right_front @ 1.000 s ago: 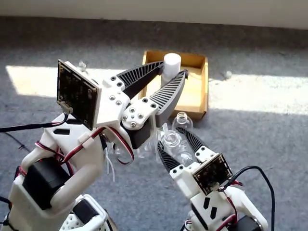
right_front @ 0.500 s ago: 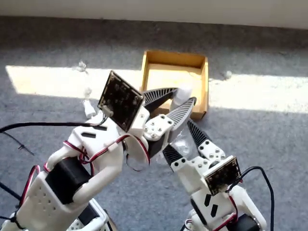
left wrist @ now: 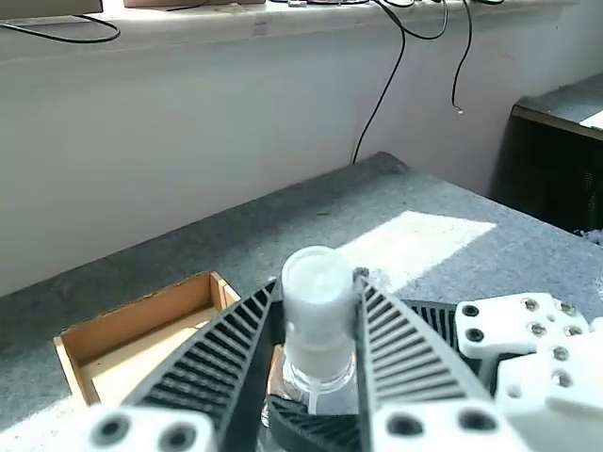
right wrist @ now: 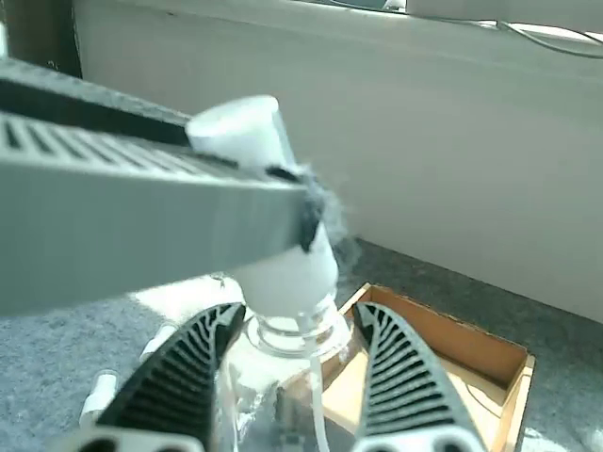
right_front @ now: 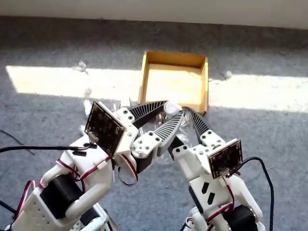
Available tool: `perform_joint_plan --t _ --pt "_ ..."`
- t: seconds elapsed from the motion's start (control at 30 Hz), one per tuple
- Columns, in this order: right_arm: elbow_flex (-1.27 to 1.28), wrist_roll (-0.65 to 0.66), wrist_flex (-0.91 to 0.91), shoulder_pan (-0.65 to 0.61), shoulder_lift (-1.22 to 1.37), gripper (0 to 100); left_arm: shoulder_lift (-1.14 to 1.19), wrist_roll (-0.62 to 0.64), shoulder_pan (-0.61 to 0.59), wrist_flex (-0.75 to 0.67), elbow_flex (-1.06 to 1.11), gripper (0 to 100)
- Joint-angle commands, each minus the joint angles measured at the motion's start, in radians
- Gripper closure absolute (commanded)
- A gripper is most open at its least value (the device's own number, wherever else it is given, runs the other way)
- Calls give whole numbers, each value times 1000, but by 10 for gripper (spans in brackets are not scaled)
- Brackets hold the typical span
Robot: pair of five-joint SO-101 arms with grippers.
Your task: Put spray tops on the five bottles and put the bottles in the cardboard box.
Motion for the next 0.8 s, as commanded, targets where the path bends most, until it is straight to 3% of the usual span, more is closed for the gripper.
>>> perform_joint_plan --t 0.0,0.13,0.33,0.57,0.77 --pt "-16 -3 8 -13 -15 995 -8 -18 2 -48 25 955" --pt "-13 -3 8 -13 -15 995 -7 -20 -7 -49 39 947" --pt "-8 -3 8 -13 -15 995 1 -20 -70 -41 41 796" --pt "-8 -3 8 -10 -13 995 148 -20 -102 -18 -19 805" --pt "-15 -3 2 -7 -7 995 81 -20 -97 127 -173 800"
